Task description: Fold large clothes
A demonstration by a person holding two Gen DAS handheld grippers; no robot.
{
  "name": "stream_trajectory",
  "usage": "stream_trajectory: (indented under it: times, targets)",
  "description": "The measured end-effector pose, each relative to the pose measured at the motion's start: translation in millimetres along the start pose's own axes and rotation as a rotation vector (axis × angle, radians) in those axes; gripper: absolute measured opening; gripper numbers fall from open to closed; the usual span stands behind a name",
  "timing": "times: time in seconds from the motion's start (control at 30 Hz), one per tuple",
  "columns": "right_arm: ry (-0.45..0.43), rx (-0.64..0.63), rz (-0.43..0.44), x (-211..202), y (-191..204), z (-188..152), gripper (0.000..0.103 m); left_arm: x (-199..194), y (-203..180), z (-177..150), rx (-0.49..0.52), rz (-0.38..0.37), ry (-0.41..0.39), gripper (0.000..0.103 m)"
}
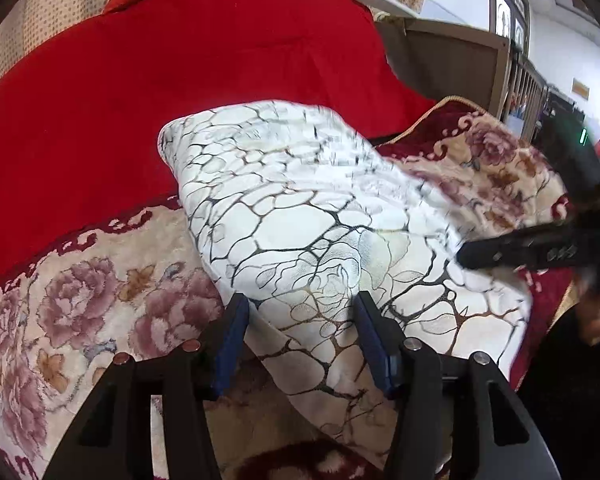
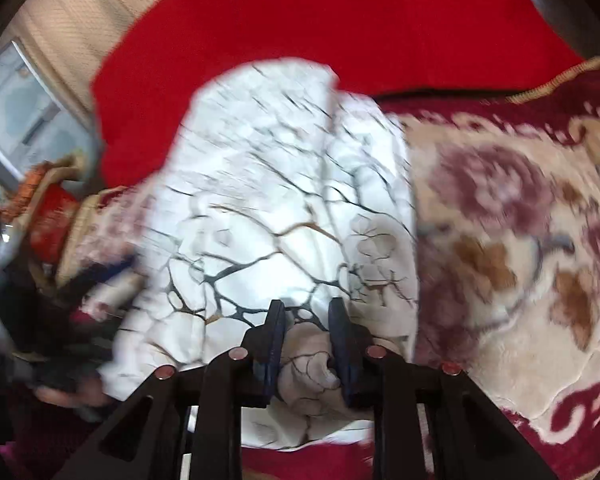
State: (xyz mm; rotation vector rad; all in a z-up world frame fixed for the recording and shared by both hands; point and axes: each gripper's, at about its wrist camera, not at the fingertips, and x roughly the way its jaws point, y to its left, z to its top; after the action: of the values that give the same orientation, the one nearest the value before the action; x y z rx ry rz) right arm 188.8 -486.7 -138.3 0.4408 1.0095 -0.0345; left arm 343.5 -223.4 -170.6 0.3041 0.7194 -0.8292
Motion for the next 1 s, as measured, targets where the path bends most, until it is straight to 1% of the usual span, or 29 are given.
stream_trajectory:
  times: [0.07, 0.13, 0.17, 0.2, 0.23, 0.27, 0.3, 0.33, 0.4, 0.47, 0.5, 0.53, 0.6, 0.67, 0.73, 0.8, 0.83, 0.87, 0.93, 1.0]
  targets:
    - [-0.021, 0.012, 0.036, 0, -9, -3, 0.025, -12, 7, 1, -0.03, -0.029, -0.002, 0.056]
    - [0.002, 0.011, 0.037, -3, -10, 1, 0.025, -23, 12, 4, -0.054, -0.066, -0.032, 0.056]
    - [0.021, 0.005, 0.036, -4, -9, 4, 0.025, -26, 13, 5, -0.056, -0.076, -0.052, 0.061]
    - [0.053, 0.0, 0.041, -6, -8, 10, 0.025, -24, 10, 4, -0.045, -0.076, -0.048, 0.063]
    - [0.073, 0.002, 0.048, -7, -7, 18, 0.024, -13, 3, 1, -0.02, -0.068, 0.0, 0.063]
    - [0.089, 0.016, 0.062, -11, -7, 29, 0.025, -7, 0, -1, -0.013, -0.056, 0.012, 0.063]
    - [0.09, 0.026, 0.067, -15, 2, 39, 0.029, -2, -4, -4, -0.003, -0.038, 0.013, 0.063]
    - [0.086, 0.033, 0.08, -21, 6, 54, 0.029, -2, -5, -3, 0.003, -0.038, 0.004, 0.063]
    - [0.053, -0.006, 0.089, -29, 22, 86, 0.029, -2, -2, 2, -0.002, -0.057, 0.014, 0.064]
    - [0.016, -0.048, 0.074, -28, 41, 118, 0.029, 1, -4, 2, 0.006, -0.05, 0.012, 0.065]
    - [0.015, -0.064, 0.08, -24, 51, 134, 0.029, 1, -7, 3, 0.019, -0.039, 0.006, 0.065]
    - [0.019, -0.067, 0.089, -18, 57, 147, 0.029, 1, -8, 3, 0.025, -0.036, 0.003, 0.065]
    - [0.037, -0.045, 0.106, 7, 68, 180, 0.029, 0, -7, 3, 0.024, -0.046, 0.001, 0.065]
    - [0.058, -0.032, 0.089, 33, 75, 200, 0.028, 0, -6, 2, 0.024, -0.054, 0.001, 0.065]
    - [0.093, 0.016, 0.056, 70, 70, 215, 0.028, 1, -8, 3, 0.034, -0.056, -0.004, 0.065]
    - [0.147, 0.039, -0.022, 119, 55, 220, 0.027, 2, -6, 4, 0.028, -0.056, -0.008, 0.065]
    - [0.177, 0.069, -0.025, 136, 45, 219, 0.024, 4, -4, 6, 0.015, -0.064, -0.004, 0.065]
    - [0.198, 0.121, -0.002, 153, 32, 215, 0.023, 4, -3, 7, 0.009, -0.073, -0.003, 0.066]
    - [0.173, 0.144, 0.01, 155, 24, 212, 0.018, 2, 0, 9, 0.011, -0.091, -0.004, 0.066]
    - [0.156, 0.134, 0.008, 149, 22, 209, 0.016, -1, 7, 10, -0.022, -0.12, 0.002, 0.067]
